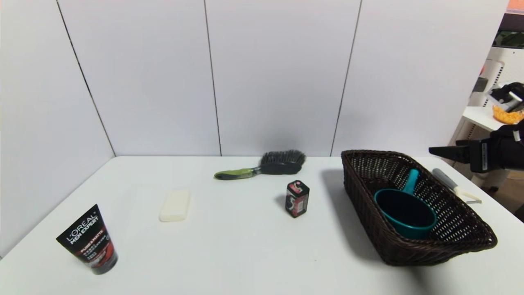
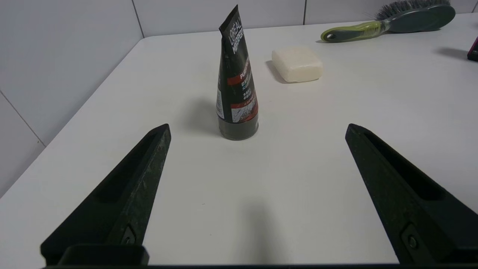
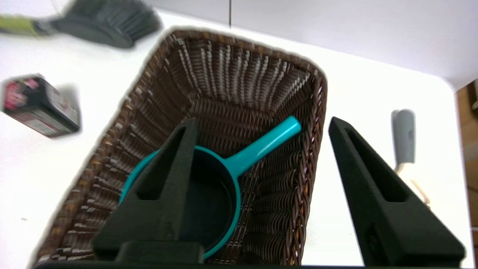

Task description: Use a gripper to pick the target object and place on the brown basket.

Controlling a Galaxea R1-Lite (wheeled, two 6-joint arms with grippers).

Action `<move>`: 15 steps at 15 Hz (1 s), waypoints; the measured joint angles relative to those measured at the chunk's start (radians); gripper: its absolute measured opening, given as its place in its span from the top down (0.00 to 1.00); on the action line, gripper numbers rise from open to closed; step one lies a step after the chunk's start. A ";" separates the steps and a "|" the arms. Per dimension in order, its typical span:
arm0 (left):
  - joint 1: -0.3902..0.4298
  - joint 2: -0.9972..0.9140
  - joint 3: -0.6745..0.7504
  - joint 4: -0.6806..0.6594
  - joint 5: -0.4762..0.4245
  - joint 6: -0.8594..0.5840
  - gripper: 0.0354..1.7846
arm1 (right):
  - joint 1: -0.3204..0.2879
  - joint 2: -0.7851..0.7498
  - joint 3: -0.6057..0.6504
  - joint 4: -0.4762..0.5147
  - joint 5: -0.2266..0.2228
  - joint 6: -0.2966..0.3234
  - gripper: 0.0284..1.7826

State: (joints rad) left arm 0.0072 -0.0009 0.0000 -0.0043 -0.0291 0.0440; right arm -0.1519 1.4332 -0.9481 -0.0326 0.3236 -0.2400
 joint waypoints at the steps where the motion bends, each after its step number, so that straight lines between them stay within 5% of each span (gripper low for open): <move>1: 0.000 0.000 0.000 0.000 0.000 0.000 0.06 | 0.003 -0.043 0.000 0.004 -0.002 0.019 0.27; 3: 0.000 0.000 0.000 0.000 0.000 0.000 0.06 | 0.030 -0.142 0.014 0.008 -0.024 0.064 0.22; 6: 0.000 0.000 0.000 0.000 0.000 0.000 0.06 | 0.116 -0.333 0.098 0.010 -0.121 0.098 0.16; 12: 0.000 0.000 0.000 0.000 0.000 0.000 0.06 | 0.232 -0.756 0.488 0.009 -0.425 0.106 0.10; 15: 0.000 0.000 0.000 0.000 0.000 0.000 0.06 | 0.243 -0.944 0.683 -0.004 -0.472 0.112 0.08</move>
State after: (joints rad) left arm 0.0072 -0.0009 0.0000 -0.0038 -0.0287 0.0443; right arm 0.0913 0.4896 -0.2649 -0.0370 -0.1485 -0.1283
